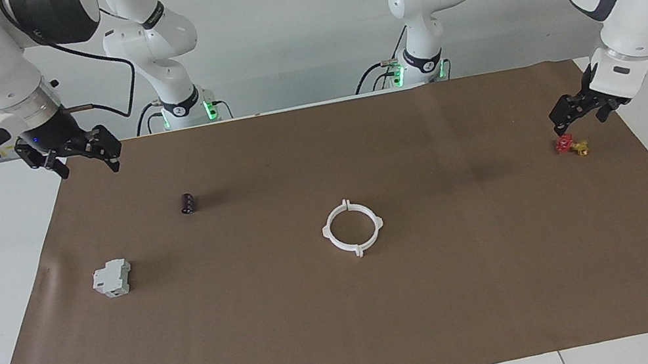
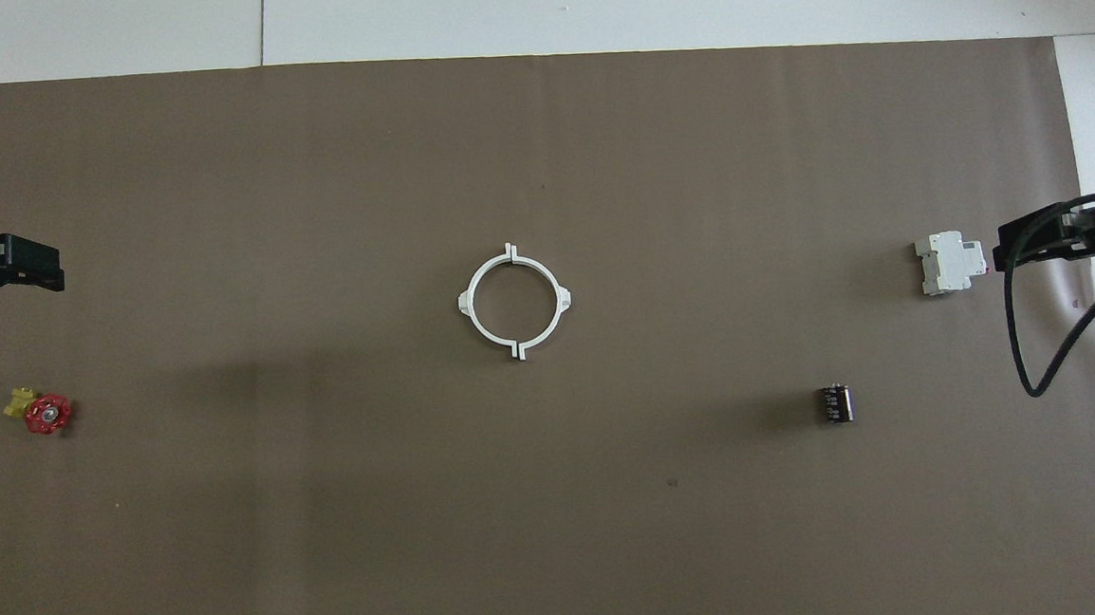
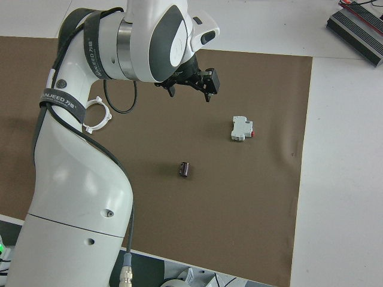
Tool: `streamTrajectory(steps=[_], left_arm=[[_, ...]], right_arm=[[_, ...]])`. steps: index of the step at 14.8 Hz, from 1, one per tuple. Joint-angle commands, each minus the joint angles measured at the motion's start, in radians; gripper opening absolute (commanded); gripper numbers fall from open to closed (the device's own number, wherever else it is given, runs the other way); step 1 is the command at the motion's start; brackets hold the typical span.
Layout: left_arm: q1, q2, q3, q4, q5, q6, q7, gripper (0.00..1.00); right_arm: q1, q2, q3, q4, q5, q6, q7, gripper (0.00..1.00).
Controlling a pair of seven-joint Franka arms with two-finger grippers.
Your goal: Assemble drain pipe with both arms
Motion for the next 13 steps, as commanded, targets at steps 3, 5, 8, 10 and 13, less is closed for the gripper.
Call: streamTrajectory(steps=[3, 5, 8, 10, 13], left_arm=[[-0.092, -0.05, 0.078, -0.06, -0.027, -0.004, 0.051, 1.0], [-0.116, -0.047, 0.077, -0.071, -0.027, 0.02, -0.002, 1.0], [-0.169, -0.051, 0.077, -0.1, -0.029, 0.048, -0.073, 1.0], [-0.172, -0.057, 0.077, -0.1, -0.029, 0.044, -0.075, 1.0], [-0.176, -0.08, 0.078, -0.094, -0.029, 0.031, -0.071, 1.0]], right_arm=[[-0.007, -0.023, 0.003, -0.03, -0.003, 0.024, -0.021, 1.0], [-0.007, -0.023, 0.003, -0.03, -0.003, 0.024, -0.021, 1.0], [-0.007, -0.023, 0.003, -0.03, -0.003, 0.024, -0.021, 1.0], [-0.007, -0.023, 0.003, -0.03, -0.003, 0.024, -0.021, 1.0], [-0.007, -0.023, 0.003, -0.03, -0.003, 0.024, -0.021, 1.0]])
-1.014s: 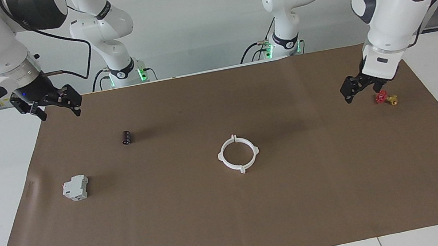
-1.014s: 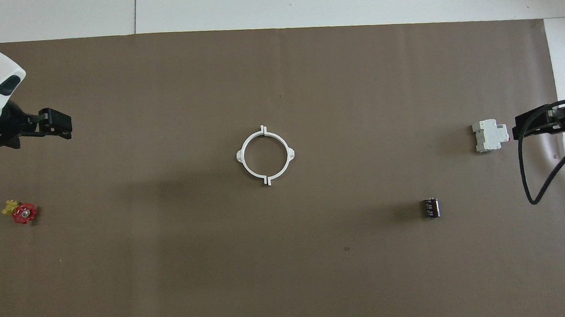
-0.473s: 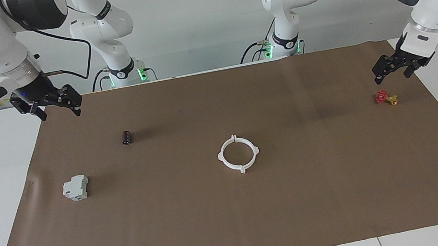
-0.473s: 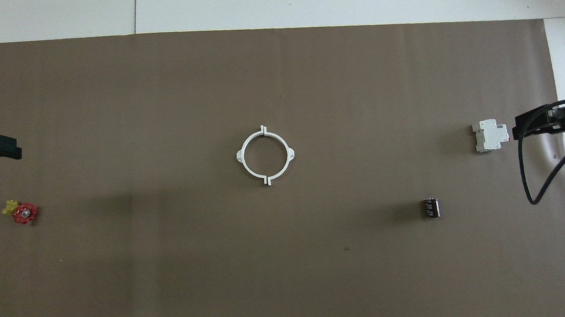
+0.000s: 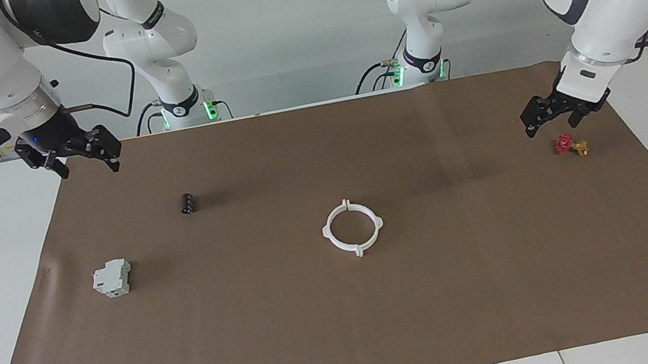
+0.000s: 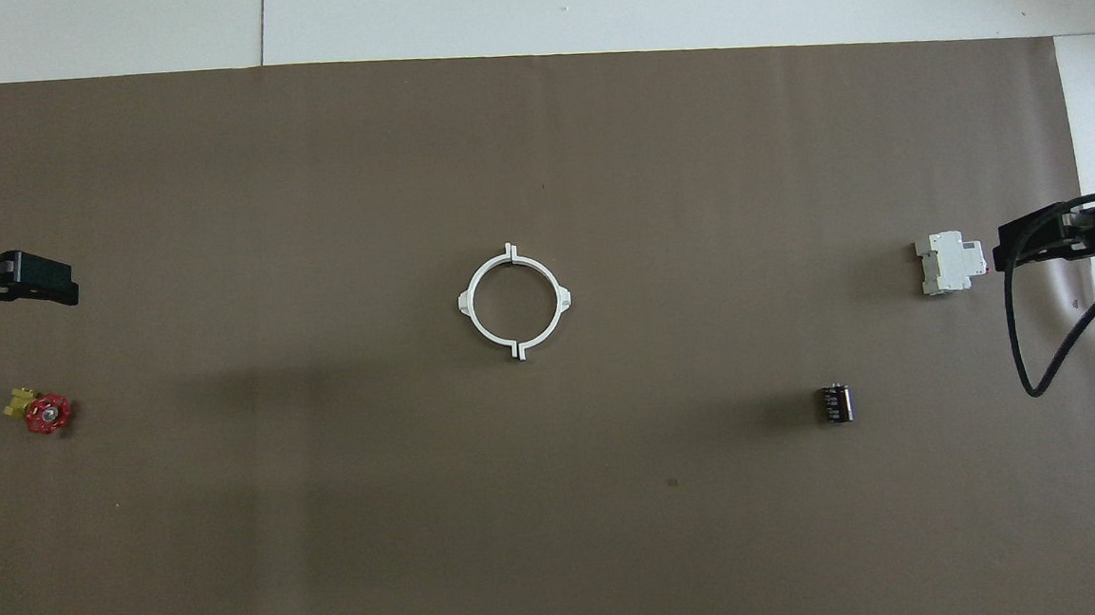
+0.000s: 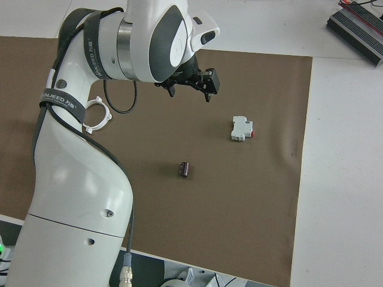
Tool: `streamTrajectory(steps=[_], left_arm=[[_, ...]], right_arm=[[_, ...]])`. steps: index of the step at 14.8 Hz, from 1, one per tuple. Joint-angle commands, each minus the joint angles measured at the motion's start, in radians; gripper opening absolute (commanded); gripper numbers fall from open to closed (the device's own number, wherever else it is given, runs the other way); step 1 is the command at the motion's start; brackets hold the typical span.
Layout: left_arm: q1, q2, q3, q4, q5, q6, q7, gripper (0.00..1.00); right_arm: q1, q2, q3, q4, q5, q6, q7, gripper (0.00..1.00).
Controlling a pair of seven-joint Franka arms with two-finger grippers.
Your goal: Assemble drain pipe with both arms
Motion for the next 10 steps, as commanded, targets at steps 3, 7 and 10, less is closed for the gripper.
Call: streamTrajectory(steps=[3, 7, 10], left_arm=[[-0.031, -0.049, 0.017, -0.03, -0.012, 0.01, -0.008, 1.0], [-0.035, -0.047, 0.017, -0.029, -0.012, 0.01, -0.008, 1.0], [-0.035, -0.049, 0.017, -0.027, -0.012, 0.012, 0.0, 1.0]], right_arm=[[-0.007, -0.023, 0.003, -0.03, -0.003, 0.024, -0.021, 1.0], [-0.007, -0.023, 0.003, -0.03, -0.003, 0.024, -0.021, 1.0], [-0.007, -0.023, 0.003, -0.03, -0.003, 0.024, -0.021, 1.0]])
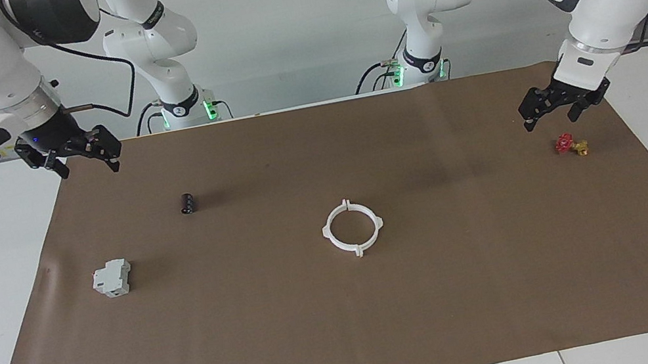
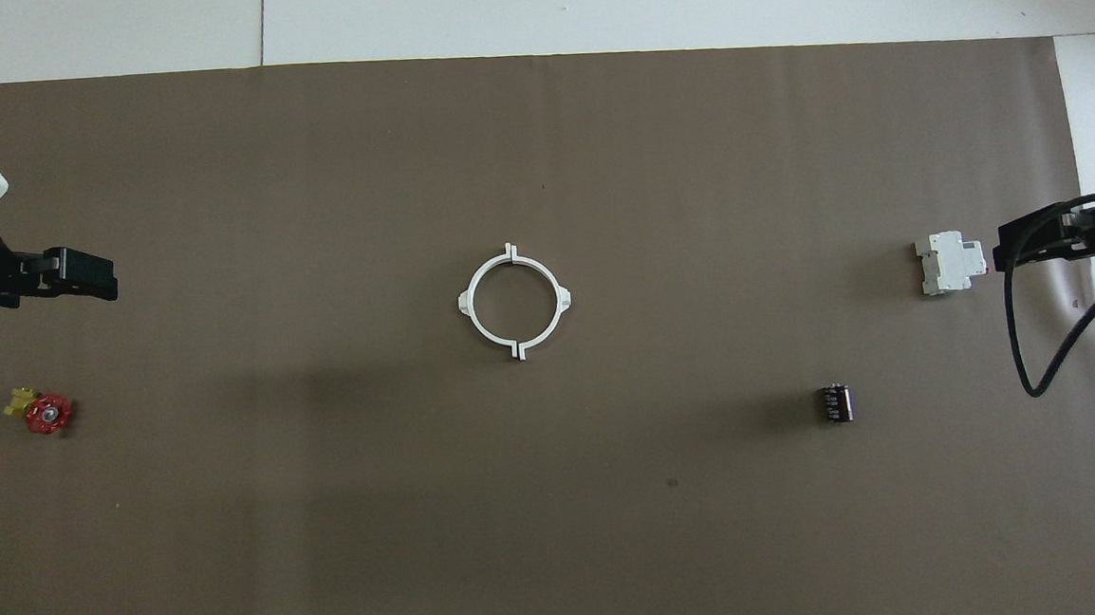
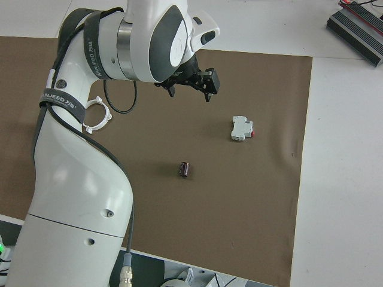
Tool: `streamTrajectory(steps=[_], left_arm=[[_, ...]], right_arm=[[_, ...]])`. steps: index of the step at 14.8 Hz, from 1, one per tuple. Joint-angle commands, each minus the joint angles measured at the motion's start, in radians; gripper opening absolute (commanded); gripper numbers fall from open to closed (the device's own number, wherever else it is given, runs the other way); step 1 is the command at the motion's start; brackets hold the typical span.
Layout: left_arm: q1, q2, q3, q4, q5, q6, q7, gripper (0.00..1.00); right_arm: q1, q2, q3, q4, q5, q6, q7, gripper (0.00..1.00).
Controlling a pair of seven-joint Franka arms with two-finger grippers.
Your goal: Assemble drain pipe with both arms
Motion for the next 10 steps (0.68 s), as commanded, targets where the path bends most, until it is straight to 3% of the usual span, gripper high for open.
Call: streamTrajectory(steps=[1, 10], left_arm=[[-0.019, -0.023, 0.018, -0.024, -0.012, 0.011, -0.003, 1.0], [-0.019, -0.024, 0.018, -0.023, -0.012, 0.011, 0.003, 1.0]], right_arm=[[-0.007, -0.023, 0.003, -0.03, -0.003, 0.024, -0.021, 1.0], [-0.007, -0.023, 0.003, -0.03, -0.003, 0.024, -0.023, 1.0]])
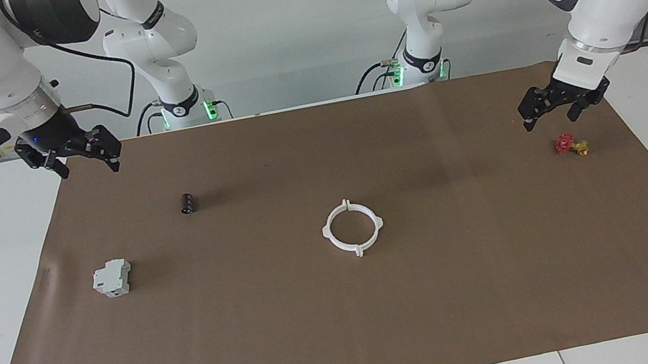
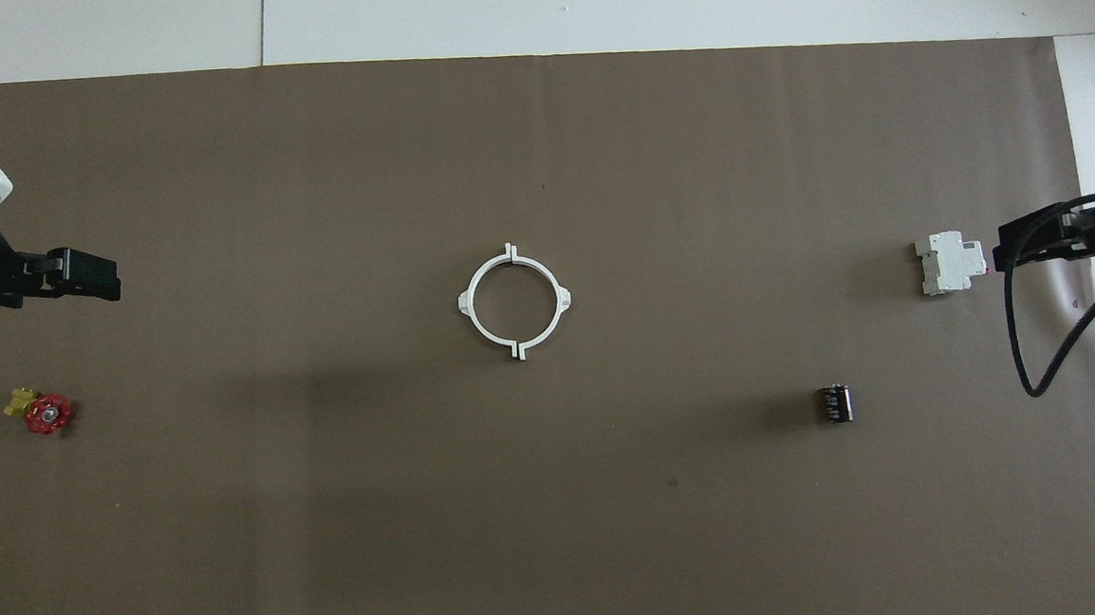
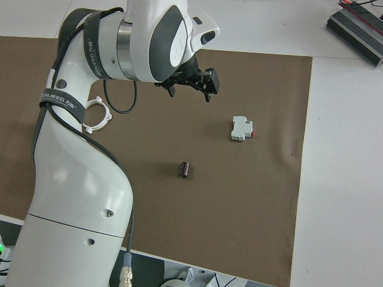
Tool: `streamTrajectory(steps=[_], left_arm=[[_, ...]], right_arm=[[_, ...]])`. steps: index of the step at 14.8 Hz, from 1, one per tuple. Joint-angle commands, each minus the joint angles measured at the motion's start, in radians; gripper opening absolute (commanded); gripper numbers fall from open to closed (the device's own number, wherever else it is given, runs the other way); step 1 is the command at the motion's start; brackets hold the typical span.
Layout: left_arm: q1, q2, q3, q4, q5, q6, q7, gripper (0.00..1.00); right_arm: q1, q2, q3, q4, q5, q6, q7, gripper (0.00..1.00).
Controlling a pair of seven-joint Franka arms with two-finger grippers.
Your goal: Assemble drain pipe with both arms
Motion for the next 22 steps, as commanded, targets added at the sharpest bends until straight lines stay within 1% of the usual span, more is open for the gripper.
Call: streamTrajectory(steps=[1, 5, 10, 13, 14, 17, 22], left_arm=[[-0.017, -0.022, 0.017, -0.023, -0.01, 0.011, 0.003, 1.0], [-0.017, -0.022, 0.017, -0.018, -0.01, 0.009, 0.003, 1.0], [-0.019, -0.022, 0.022, 0.036, -0.004, -0.043, 0.006, 1.0], [-0.045, -0.024, 0.022, 0.034, -0.003, -0.055, 0.004, 1.0], [-0.045, -0.03, 0.019, 0.034, -0.004, -0.075, 0.006, 1.0], [-0.046, -0.05, 0.01, 0.046, -0.009, -0.083, 0.003, 1.0], [-0.048, -0.061, 0.01, 0.115, -0.007, -0.15, 0.001, 1.0]], right_arm=[[-0.007, -0.023, 0.003, -0.03, -0.003, 0.024, -0.021, 1.0], [-0.007, -0.024, 0.003, -0.03, -0.003, 0.024, -0.021, 1.0], [-0.007, -0.023, 0.003, -0.03, -0.003, 0.024, -0.021, 1.0], [-0.007, -0.023, 0.003, -0.03, -0.003, 0.024, -0.021, 1.0], [-0.007, -0.023, 0.003, -0.03, -0.003, 0.024, -0.021, 1.0], [-0.007, -0.023, 0.003, -0.03, -0.003, 0.024, -0.021, 1.0], [-0.007, -0.023, 0.003, -0.03, -0.003, 0.024, -0.021, 1.0]])
